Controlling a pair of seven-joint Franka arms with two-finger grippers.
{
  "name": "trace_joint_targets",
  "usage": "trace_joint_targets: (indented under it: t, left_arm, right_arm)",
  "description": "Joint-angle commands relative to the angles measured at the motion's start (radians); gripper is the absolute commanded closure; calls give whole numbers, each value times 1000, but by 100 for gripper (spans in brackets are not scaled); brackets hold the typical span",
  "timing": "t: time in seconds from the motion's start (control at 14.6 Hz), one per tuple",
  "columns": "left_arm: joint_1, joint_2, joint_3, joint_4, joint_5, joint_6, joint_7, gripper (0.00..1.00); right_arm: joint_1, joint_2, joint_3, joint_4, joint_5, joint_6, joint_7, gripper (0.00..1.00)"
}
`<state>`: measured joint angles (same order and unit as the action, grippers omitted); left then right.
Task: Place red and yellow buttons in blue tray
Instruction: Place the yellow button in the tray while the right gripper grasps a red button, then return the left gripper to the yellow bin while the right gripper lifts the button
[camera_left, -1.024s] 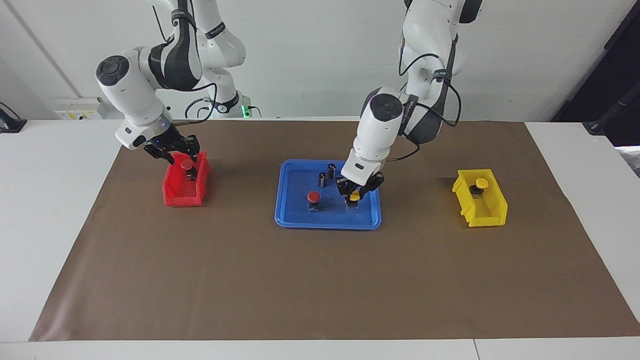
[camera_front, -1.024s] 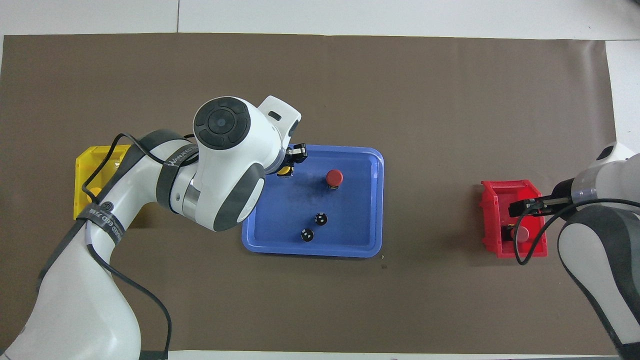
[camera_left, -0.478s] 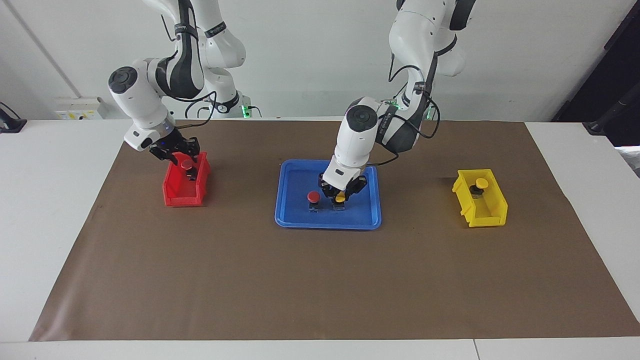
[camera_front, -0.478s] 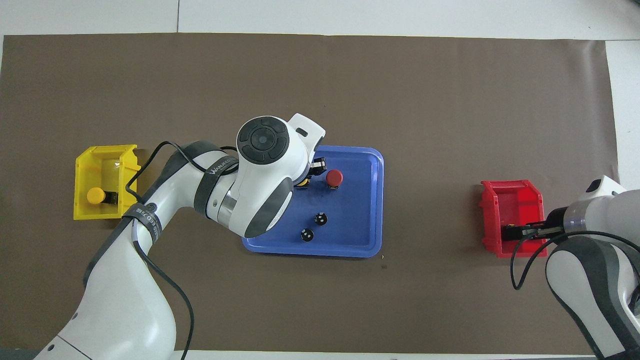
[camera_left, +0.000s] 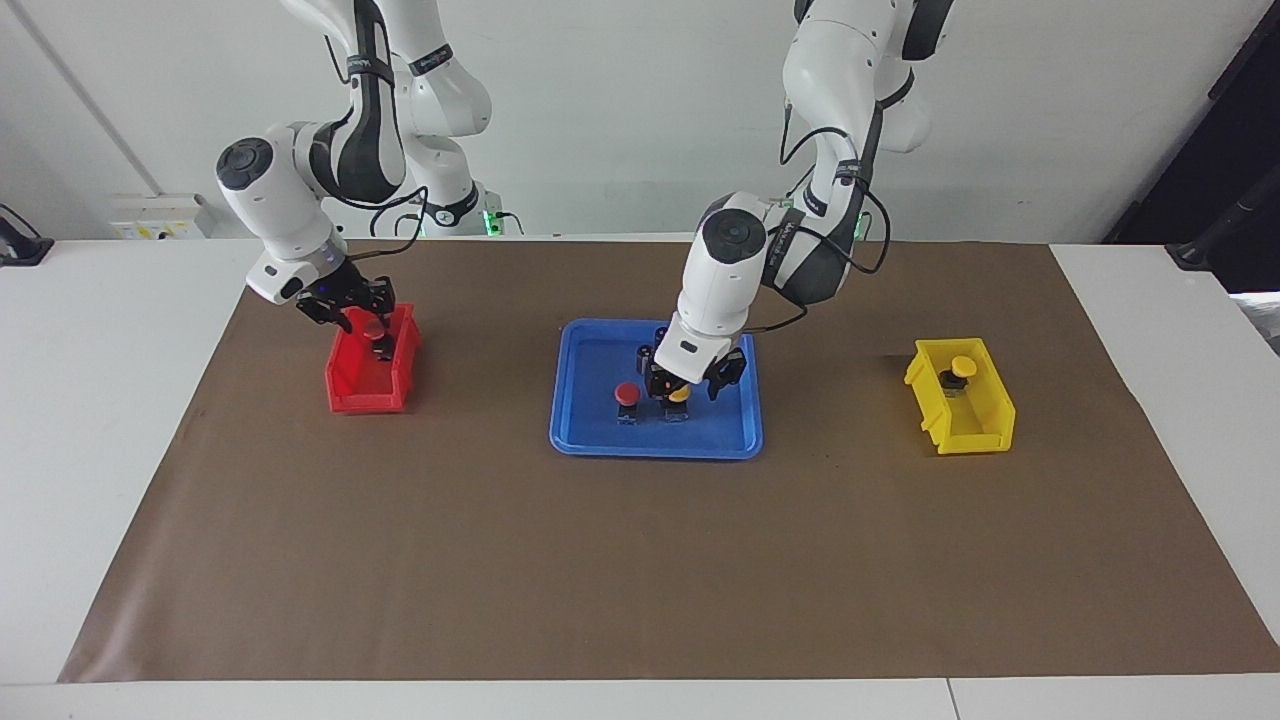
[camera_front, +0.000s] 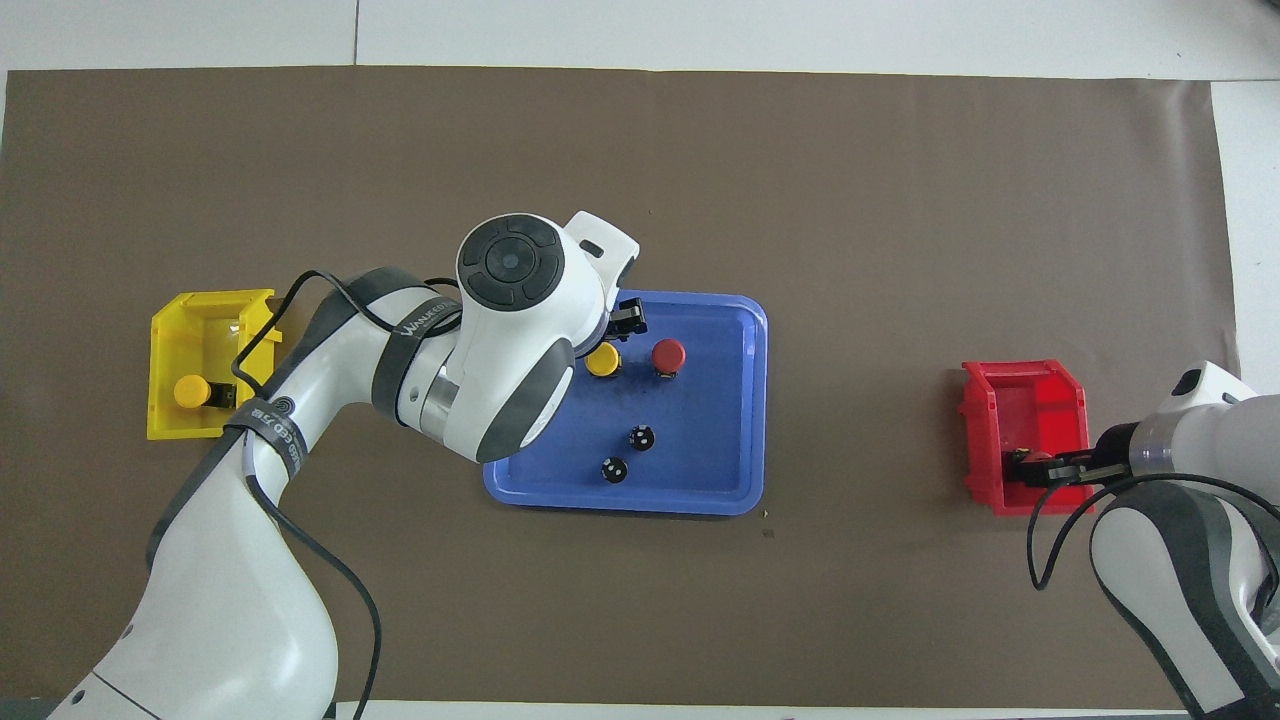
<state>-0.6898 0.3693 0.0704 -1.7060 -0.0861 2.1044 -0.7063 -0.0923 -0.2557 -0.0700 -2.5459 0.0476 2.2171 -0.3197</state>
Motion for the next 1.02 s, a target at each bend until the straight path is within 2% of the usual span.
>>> trace_joint_targets:
  t: [0.0,0.14,0.27,0.48,0.61,0.82,0.96]
  left_arm:
    - [91,-32,8,49,42,-113,135,0]
    - [154,-61,9,51,69,-190,267,0]
    - [211,-108,15,46,100,-266,420,0]
    - [327,-161,15,52,106,-317,543,0]
    - [384,-191,38,66,104,-352,556,0]
    - [464,-277,42,68,91,-431,648,0]
    - [505,-323,45,71,88,-469,669,0]
  right_arm:
    - [-18,-11,13,-31,-2,29,-21,37]
    - [-18,-11,13,-33,0,35,-16,39]
    - [-18,-11,13,-33,0,36,-21,46]
    - [-18,-13,13,-43,-2,41,-21,49]
    - [-17,-13,13,-47,0,49,-21,51]
    - [-12,-11,15,-45,0,49,-18,70]
    - [-9,-1,15,-18,0,33,-18,75]
